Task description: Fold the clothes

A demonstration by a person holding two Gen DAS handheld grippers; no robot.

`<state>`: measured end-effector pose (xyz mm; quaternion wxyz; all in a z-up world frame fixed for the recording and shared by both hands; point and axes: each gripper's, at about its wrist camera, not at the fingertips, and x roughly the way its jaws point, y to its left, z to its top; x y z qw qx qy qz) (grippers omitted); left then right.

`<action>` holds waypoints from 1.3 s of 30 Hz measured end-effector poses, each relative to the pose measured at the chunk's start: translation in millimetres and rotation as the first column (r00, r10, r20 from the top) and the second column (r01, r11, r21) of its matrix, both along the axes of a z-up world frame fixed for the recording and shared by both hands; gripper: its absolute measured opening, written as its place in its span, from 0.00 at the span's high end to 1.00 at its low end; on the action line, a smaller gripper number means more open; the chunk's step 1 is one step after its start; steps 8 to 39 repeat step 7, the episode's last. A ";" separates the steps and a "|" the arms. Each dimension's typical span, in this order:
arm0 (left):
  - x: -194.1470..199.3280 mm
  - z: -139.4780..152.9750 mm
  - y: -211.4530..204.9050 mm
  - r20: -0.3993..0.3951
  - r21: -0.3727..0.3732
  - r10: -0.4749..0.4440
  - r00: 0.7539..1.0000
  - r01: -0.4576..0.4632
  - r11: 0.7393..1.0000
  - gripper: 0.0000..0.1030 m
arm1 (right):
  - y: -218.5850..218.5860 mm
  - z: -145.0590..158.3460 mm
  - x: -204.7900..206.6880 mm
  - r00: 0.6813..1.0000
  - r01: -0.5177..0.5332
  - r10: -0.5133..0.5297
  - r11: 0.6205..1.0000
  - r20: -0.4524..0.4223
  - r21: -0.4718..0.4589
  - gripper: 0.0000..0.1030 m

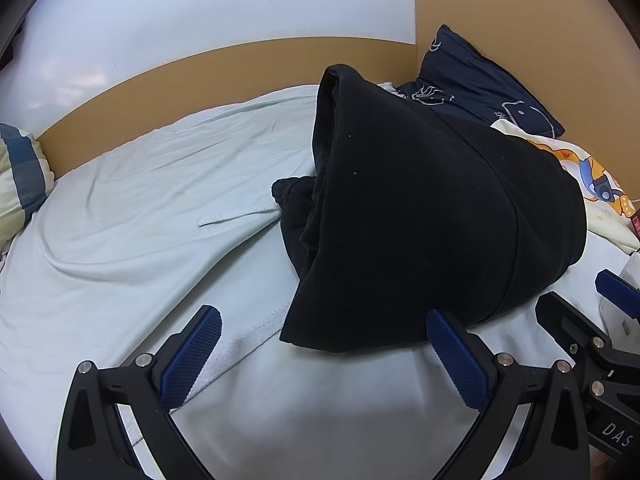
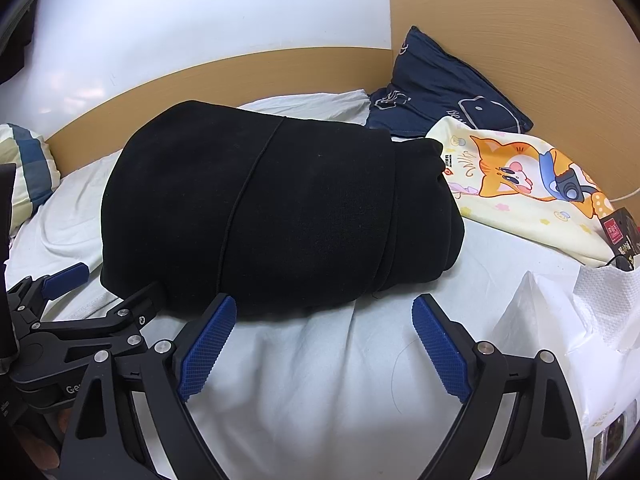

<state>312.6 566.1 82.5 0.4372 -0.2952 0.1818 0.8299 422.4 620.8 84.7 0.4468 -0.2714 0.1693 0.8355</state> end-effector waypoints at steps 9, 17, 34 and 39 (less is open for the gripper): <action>0.2 0.8 -0.1 -0.007 0.004 0.002 1.000 -0.002 1.000 0.00 | -1.4 0.1 0.0 1.000 0.002 -0.002 1.000 -0.001 0.003 0.10; 0.2 0.8 -0.1 -0.007 0.004 0.002 1.000 -0.002 1.000 0.00 | -1.4 0.1 0.0 1.000 0.002 -0.002 1.000 -0.001 0.003 0.10; 0.2 0.8 -0.1 -0.007 0.004 0.002 1.000 -0.002 1.000 0.00 | -1.4 0.1 0.0 1.000 0.002 -0.002 1.000 -0.001 0.003 0.10; 0.2 0.8 -0.1 -0.007 0.004 0.002 1.000 -0.002 1.000 0.00 | -1.4 0.1 0.0 1.000 0.002 -0.002 1.000 -0.001 0.003 0.10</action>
